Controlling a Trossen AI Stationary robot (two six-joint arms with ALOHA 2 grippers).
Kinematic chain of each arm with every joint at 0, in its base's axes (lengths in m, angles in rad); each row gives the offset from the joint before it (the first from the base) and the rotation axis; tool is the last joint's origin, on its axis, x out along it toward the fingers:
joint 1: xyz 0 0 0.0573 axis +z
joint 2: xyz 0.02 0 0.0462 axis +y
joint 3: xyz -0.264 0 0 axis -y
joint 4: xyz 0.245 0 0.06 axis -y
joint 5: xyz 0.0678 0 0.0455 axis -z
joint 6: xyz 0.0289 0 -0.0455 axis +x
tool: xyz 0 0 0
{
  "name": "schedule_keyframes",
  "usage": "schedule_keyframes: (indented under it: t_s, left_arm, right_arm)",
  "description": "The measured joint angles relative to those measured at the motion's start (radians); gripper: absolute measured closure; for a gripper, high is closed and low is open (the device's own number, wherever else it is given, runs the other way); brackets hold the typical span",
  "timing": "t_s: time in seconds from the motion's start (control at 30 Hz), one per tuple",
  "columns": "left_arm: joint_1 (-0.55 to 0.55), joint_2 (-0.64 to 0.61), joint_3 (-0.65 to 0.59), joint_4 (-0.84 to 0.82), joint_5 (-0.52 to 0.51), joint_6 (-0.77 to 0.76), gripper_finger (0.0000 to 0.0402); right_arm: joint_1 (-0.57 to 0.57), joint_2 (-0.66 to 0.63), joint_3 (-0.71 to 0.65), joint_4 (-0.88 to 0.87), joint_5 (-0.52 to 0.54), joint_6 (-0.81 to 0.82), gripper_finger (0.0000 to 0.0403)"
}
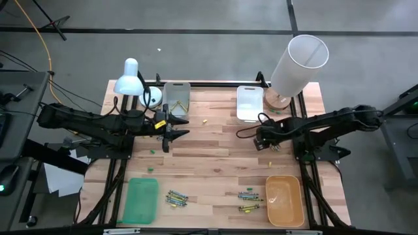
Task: Sort crayons
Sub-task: Put the yellow crayon into the gray bin
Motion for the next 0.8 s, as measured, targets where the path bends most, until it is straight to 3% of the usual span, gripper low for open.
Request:
schedule_keyframes:
  t_s: [0.37,0.8]
  left_arm:
    - [0.000,0.000,0.000,0.002,-0.019,-0.002,0.0232]
    - [0.000,0.000,0.000,0.002,-0.026,-0.002,0.0232]
  right_arm:
    - [-0.003,0.155,0.000,0.053,-0.029,-0.097,0.0253]
    - [-0.002,0.208,0.000,0.074,-0.051,-0.118,0.0254]
